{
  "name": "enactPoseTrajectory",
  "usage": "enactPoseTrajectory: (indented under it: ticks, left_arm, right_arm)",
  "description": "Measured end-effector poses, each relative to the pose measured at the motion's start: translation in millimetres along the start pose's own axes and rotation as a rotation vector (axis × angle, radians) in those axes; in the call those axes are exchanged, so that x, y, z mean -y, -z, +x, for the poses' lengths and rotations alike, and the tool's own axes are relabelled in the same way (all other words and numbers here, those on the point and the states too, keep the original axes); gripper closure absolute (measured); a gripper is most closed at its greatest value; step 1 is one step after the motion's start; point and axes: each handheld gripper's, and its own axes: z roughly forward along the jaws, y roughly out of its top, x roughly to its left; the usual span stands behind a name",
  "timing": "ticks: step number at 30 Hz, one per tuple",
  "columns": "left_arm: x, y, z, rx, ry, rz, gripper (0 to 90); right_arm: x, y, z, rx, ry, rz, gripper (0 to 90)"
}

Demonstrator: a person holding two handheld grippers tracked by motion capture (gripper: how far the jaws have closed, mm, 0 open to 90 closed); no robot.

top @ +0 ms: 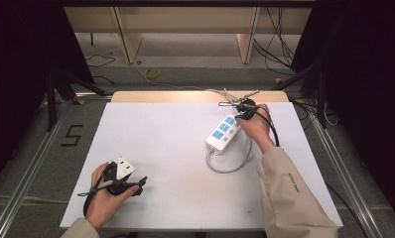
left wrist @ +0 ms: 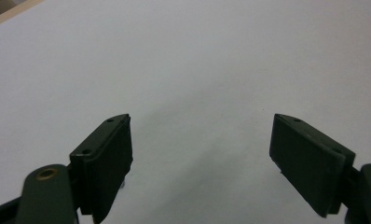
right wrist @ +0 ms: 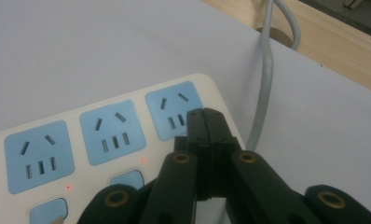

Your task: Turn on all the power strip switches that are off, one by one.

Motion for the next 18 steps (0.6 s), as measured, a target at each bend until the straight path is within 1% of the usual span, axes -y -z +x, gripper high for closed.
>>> enactPoseTrajectory:
  ticks: [7,15,18]
  left_arm:
    - [-0.2,-0.1,-0.3,0.001,-0.001,-0.004,21.2]
    - [-0.2,-0.1,-0.5,0.002,0.002,-0.005,21.1]
    - [-0.4,0.0,-0.5,0.001,0.001,-0.005,21.2]
  right_arm:
    - [-0.2,-2.9,-0.4,0.003,0.004,0.01,90.0]
    - [-0.6,-2.4,-1.5,0.006,0.001,0.016,90.0]
    - [-0.5,-2.4,-1.8,0.005,0.003,0.028,90.0]
